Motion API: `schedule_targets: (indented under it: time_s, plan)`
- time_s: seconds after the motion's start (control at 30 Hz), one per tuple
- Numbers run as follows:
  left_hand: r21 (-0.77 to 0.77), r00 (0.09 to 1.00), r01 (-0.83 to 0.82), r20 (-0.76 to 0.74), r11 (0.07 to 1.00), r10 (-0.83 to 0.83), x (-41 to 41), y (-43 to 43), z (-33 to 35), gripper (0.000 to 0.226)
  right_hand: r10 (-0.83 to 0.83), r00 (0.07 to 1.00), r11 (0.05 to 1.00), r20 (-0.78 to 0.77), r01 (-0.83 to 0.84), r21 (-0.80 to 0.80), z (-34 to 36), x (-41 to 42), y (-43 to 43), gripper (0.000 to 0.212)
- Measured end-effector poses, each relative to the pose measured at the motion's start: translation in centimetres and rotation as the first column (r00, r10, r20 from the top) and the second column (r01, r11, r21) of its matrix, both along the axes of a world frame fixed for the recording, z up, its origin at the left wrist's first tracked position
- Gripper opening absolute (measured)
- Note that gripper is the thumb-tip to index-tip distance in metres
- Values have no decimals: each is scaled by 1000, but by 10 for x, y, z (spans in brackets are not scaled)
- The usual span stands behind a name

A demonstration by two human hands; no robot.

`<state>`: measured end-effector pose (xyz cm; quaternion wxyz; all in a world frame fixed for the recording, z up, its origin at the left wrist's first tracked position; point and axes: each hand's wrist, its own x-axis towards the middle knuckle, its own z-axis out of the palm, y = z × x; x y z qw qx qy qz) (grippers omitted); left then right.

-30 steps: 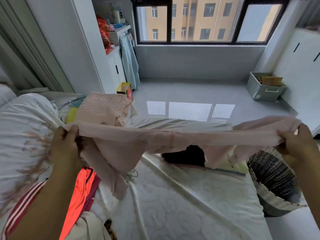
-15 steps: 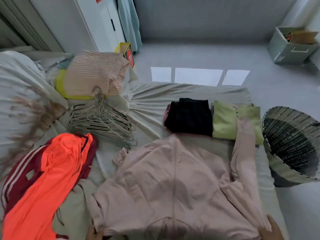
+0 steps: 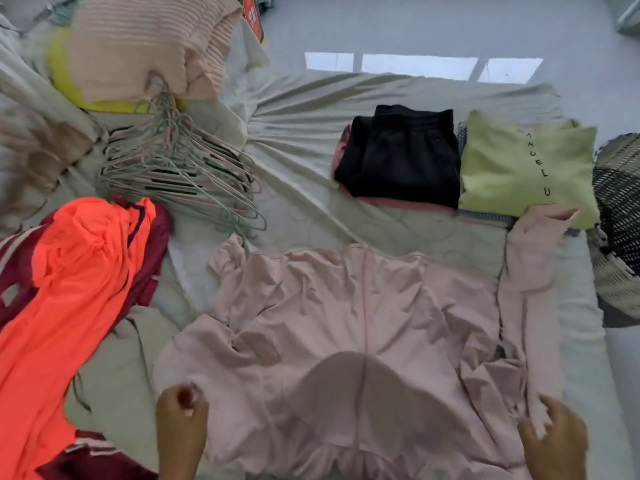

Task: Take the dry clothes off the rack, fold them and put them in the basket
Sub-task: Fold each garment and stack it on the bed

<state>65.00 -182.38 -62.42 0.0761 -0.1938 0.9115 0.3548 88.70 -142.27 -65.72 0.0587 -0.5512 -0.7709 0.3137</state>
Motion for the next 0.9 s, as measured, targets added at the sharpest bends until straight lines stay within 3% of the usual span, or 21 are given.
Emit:
schedule_targets:
  time_s: [0.07,0.1,0.2,0.27,0.33,0.4,0.43,0.53,0.63,0.73,0.77,0.83,0.9]
  plan:
    - [-34,970,233,84,972,-229,-32,25,-4,9,65,987,996,146,-56,-67,24,-50,-3,36]
    - [-34,952,305,43,952,-304,-50,39,-12,11,142,985,985,101,-130,-112,22,-69,1,29]
    - [2,911,393,135,920,-389,-103,80,-29,41,205,977,974,62,-198,-110,4,-123,18,48]
    - [60,903,374,203,926,-378,-130,103,-44,66,91,987,982,136,-66,-176,-8,-148,31,70]
    - [81,884,366,283,927,-373,-142,118,-58,52,12,981,969,193,36,-244,-19,-160,41,68]
    - [71,863,406,299,911,-408,-148,126,-57,16,105,974,966,199,-52,-253,-15,-167,49,35]
    - [151,876,370,271,917,-398,-156,131,-50,3,140,975,966,174,-96,-241,-10,-172,55,24]
    - [367,963,212,77,906,-257,-202,136,-24,24,10,992,963,-129,-44,-264,17,-197,79,9]
    - [459,978,207,-85,864,-190,-256,146,7,27,-213,908,932,-360,78,-354,38,-232,112,19]
    - [502,978,207,-115,840,-172,-283,158,15,18,-323,821,891,-471,95,-445,52,-269,126,9]
    - [463,975,221,-128,859,-182,-284,158,11,17,-332,807,884,-489,84,-460,51,-275,125,23]
    - [391,972,228,-149,892,-183,-271,155,8,38,-307,830,895,-465,86,-438,45,-273,117,46]
    - [344,964,239,-199,908,-179,-232,142,4,27,-261,866,914,-426,80,-398,35,-254,97,41]
